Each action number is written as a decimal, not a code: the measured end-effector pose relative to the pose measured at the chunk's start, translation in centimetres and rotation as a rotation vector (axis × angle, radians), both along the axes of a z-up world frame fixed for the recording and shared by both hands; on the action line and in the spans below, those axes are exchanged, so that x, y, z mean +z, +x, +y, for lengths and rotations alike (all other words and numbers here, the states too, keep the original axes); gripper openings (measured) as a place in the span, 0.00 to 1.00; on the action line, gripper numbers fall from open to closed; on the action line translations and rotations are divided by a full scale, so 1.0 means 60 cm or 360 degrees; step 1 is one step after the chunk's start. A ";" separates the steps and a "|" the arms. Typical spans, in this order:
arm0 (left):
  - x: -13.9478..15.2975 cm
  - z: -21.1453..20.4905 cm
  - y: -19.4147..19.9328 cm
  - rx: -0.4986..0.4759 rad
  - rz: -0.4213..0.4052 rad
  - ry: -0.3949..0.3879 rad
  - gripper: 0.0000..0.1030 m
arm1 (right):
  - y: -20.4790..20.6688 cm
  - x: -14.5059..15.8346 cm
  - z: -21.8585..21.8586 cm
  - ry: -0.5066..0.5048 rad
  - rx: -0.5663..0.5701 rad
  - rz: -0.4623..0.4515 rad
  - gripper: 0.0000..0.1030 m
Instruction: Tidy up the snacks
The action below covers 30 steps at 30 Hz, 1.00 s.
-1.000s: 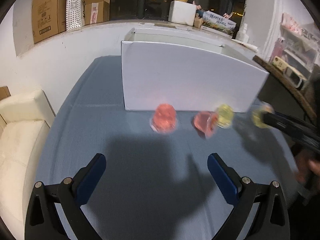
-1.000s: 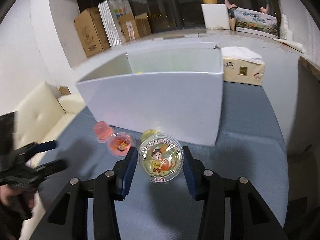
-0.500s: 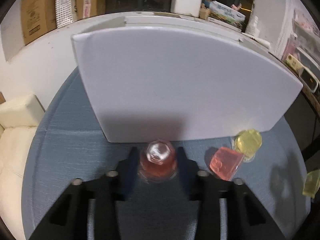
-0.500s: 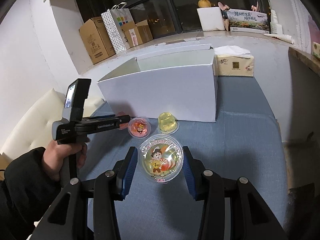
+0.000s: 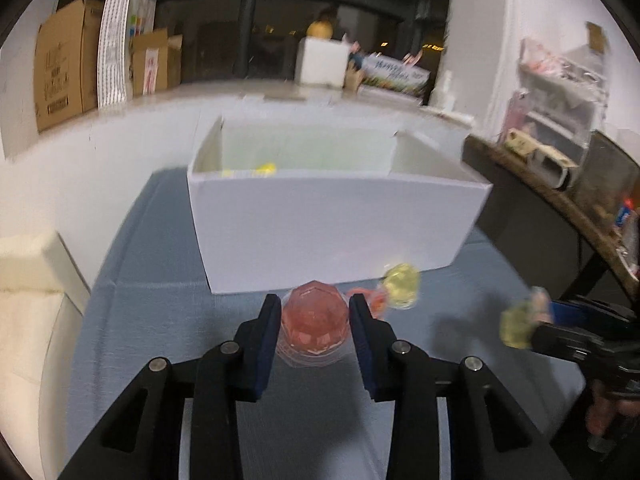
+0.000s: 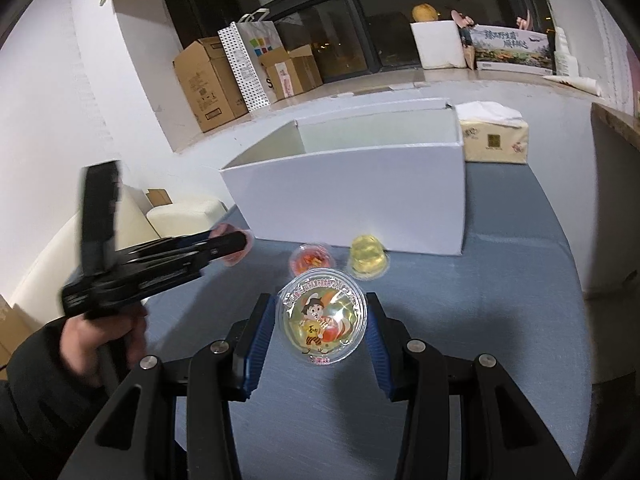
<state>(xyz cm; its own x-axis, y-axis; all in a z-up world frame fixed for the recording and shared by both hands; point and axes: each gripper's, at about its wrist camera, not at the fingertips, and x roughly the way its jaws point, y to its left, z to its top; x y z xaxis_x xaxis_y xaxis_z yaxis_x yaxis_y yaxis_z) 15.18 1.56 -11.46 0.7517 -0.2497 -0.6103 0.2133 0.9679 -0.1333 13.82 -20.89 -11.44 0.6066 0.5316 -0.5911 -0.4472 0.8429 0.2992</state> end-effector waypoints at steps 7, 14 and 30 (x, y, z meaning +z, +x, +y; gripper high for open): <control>0.080 0.005 0.010 -0.0022 -0.0129 -0.0038 0.28 | 0.042 0.053 0.023 0.0009 0.0009 -0.0093 0.47; 0.131 -0.004 0.109 -0.0069 -0.0178 -0.0005 0.07 | 0.121 0.126 0.029 -0.0037 -0.0064 -0.0219 0.47; -0.023 -0.013 0.044 -0.0134 0.0154 0.0018 1.00 | 0.116 0.098 0.030 0.0004 -0.0047 -0.0173 0.47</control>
